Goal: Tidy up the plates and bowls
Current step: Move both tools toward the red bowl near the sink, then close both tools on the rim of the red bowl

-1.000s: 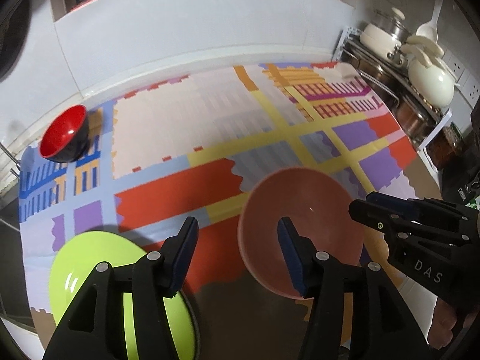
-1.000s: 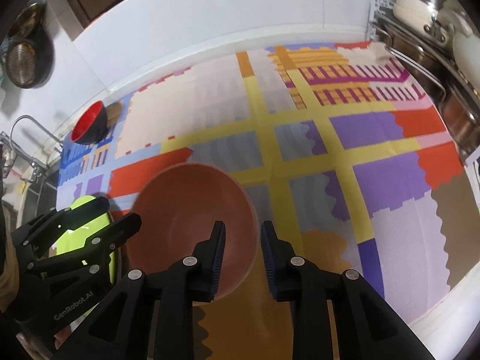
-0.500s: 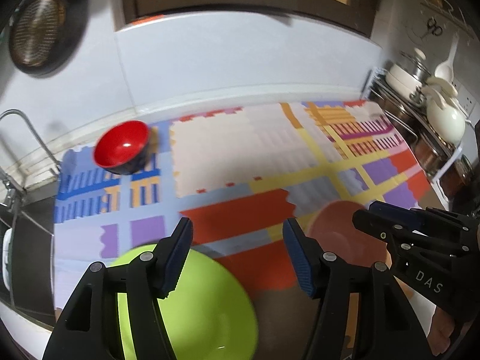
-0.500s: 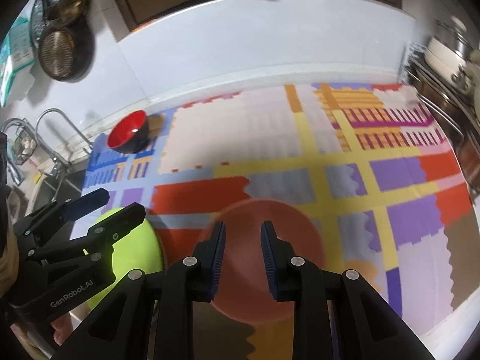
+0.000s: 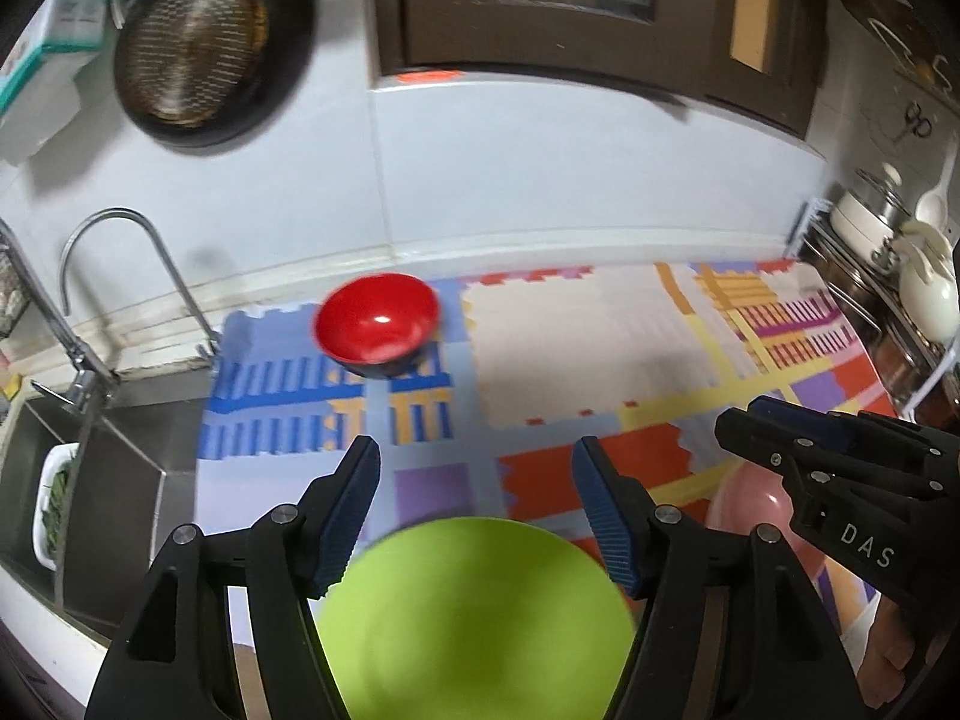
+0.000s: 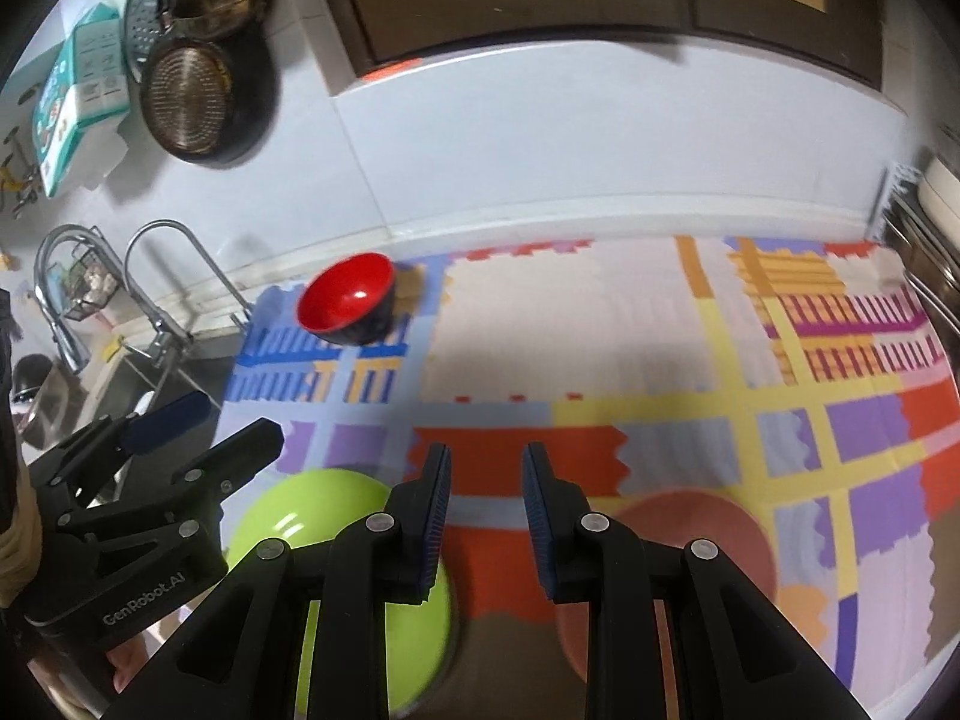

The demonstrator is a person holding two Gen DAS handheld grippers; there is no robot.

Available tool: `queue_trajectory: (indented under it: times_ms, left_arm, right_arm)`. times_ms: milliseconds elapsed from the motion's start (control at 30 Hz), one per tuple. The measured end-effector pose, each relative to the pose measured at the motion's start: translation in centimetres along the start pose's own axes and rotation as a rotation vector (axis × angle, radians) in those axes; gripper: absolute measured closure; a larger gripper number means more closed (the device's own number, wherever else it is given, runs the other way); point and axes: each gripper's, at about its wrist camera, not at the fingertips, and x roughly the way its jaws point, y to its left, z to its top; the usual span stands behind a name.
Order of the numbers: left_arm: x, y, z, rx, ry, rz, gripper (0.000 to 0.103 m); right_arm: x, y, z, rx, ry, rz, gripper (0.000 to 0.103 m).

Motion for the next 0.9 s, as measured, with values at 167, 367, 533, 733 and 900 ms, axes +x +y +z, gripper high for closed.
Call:
queue_trajectory:
  times_ms: [167,367,533,733,900]
  left_arm:
    - [0.0,2.9,0.5,-0.018,-0.016,0.047,0.036]
    - [0.7,6.1,1.2,-0.052,-0.009,0.082,0.036]
    - [1.6,8.2,1.8,-0.068,-0.007,0.105,0.036]
    - [3.5,10.4,2.8,-0.085,0.009,0.124,0.035]
    - [5.9,11.7,3.6,-0.090,0.032,0.137,0.035]
  right_arm:
    - [1.1,2.5,1.1,-0.030,-0.012,0.017,0.077]
    - [2.8,5.3,2.8,-0.069,-0.005,0.024,0.077]
    - [4.5,7.1,4.2,-0.093,0.005,0.039,0.077]
    - [6.9,8.6,6.1,-0.103,0.021,0.053,0.077]
    - [9.3,9.5,7.7,-0.107,0.042,0.070,0.077]
